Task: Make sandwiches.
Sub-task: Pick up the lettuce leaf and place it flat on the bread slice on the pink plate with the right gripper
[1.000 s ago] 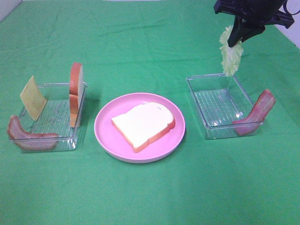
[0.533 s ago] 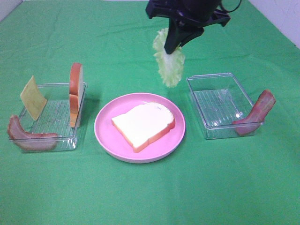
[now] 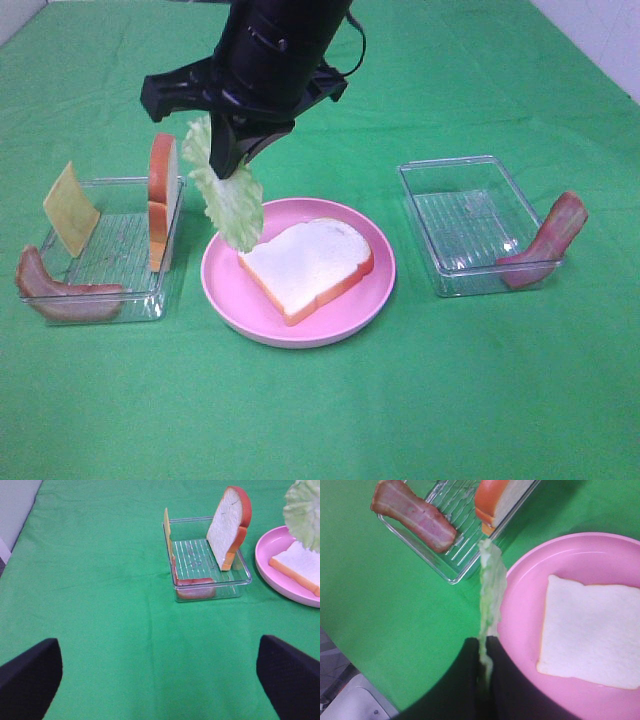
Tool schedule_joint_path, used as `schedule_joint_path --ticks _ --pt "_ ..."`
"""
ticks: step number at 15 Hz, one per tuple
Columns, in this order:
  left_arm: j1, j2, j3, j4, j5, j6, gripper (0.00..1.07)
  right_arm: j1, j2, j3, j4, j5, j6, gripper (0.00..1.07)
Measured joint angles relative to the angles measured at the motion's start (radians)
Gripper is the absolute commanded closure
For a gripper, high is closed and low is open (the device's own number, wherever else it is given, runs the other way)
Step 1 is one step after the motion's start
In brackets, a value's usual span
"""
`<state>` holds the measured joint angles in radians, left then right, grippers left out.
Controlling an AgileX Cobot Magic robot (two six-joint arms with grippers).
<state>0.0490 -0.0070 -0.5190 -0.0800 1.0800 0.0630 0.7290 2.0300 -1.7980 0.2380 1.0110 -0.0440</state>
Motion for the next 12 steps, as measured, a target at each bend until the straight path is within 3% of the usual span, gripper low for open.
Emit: schedule_joint_path --ticks 8,12 --pt "0.0 0.0 0.0 0.0 0.0 0.0 0.07 0.003 0.163 0.0 -0.069 -0.028 0.0 1.04" --pt "0.0 0.0 0.0 0.0 0.0 0.0 0.07 0.003 0.178 0.0 -0.228 -0.042 0.024 1.04"
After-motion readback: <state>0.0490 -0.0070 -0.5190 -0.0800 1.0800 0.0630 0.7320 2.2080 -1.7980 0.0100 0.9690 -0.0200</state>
